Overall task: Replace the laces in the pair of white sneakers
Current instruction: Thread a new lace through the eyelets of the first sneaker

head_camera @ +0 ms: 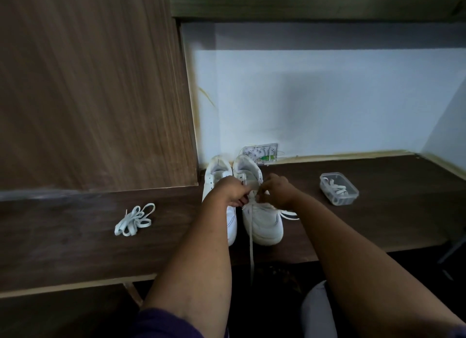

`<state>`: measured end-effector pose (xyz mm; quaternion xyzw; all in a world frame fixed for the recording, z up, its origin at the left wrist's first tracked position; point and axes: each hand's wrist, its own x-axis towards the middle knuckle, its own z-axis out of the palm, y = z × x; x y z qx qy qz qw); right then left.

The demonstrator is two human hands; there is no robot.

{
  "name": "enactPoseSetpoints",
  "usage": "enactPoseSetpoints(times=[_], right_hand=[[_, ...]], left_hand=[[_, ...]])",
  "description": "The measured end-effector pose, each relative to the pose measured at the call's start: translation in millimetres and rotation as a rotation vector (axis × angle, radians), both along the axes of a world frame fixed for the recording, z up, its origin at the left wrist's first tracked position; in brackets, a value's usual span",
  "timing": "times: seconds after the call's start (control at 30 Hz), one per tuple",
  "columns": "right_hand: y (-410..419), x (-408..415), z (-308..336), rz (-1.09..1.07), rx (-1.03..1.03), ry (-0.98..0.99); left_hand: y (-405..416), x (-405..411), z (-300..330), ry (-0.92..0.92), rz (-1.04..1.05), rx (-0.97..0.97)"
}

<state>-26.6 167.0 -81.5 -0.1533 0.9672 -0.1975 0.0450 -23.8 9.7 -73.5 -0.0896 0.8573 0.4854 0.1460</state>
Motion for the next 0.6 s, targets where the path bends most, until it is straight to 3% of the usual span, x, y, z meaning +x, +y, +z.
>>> enactPoseSetpoints(times=[0.07,0.17,0.23,0.33,0.4,0.47,0.53,0.6], right_hand=[[19.0,-5.2,8.1,-0.170,-0.169,0.037],[65.3,-13.1,8.7,-0.686,-0.135,0.105],[88.4,-14.7,-9.4,-0.914,-0.123,0.136],[74.5,-15.8,-18.4,-0.711,-0.174,0.216],[50.3,-13.2,-3.4,-0.338,-0.282,0.185],[26.1,-5.6,8.5,0.017,-0.192,0.112],[9.9,-3.2,11.1,0.122,0.033,0.076],[5.4,-3.6,2.5,0.095,0.083,0.023]], left_hand=[[0.5,-0.1,-0.3,0.000,-0.005,-0.013],[-1.3,0.4,-1.4,-0.024,-0.023,-0.019],[-3.4,-0.3,-2.2,-0.036,-0.027,-0.008],[-5.1,-3.4,-2.6,-0.050,-0.032,0.022],[-6.2,-4.0,-1.9,-0.060,-0.034,0.050],[-7.2,-3.8,-1.9,-0.071,-0.038,0.078],[-8.9,-3.0,-1.9,-0.081,-0.037,0.113],[-10.1,-1.8,-2.3,-0.085,-0.033,0.145]])
